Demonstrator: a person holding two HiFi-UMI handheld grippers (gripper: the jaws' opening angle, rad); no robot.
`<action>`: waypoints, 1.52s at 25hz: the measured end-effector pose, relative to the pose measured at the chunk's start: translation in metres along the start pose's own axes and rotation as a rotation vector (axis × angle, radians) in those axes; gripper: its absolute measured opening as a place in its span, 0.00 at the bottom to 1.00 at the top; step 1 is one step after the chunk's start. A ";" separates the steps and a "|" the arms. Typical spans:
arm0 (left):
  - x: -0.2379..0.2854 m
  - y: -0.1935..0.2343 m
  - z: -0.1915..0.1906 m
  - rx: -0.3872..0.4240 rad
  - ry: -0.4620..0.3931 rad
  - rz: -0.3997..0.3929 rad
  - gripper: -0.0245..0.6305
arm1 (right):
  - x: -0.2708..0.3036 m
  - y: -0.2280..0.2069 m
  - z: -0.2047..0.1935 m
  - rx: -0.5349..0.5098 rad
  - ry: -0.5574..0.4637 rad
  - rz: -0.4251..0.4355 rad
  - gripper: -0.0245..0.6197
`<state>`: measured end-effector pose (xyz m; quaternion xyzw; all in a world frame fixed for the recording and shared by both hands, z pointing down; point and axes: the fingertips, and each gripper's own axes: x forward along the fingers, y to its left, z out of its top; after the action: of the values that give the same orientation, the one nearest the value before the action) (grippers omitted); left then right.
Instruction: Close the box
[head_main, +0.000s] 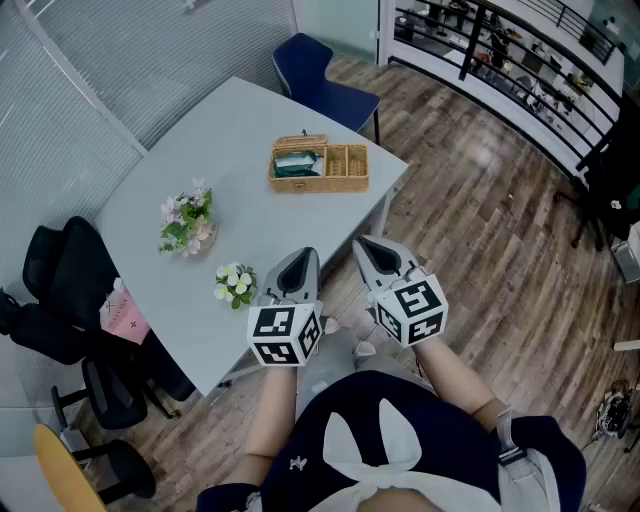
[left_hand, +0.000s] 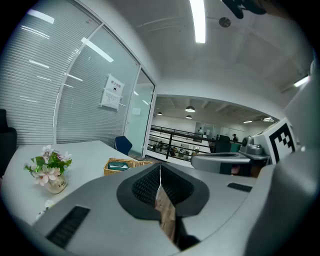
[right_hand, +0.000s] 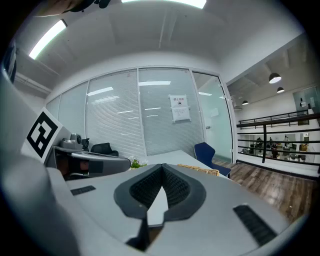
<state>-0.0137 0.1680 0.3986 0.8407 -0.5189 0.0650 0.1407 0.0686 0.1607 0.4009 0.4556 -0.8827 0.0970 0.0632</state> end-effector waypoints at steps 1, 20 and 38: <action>0.002 0.002 0.003 0.000 0.002 -0.001 0.07 | 0.003 -0.001 0.002 -0.002 0.000 -0.004 0.04; 0.044 0.040 0.018 -0.005 0.040 -0.032 0.07 | 0.054 -0.031 0.024 0.101 -0.021 -0.020 0.23; 0.087 0.093 0.025 0.002 0.062 -0.086 0.07 | 0.126 -0.047 0.008 0.237 0.067 -0.012 0.34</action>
<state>-0.0583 0.0466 0.4125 0.8599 -0.4776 0.0853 0.1585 0.0340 0.0331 0.4239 0.4618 -0.8595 0.2156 0.0390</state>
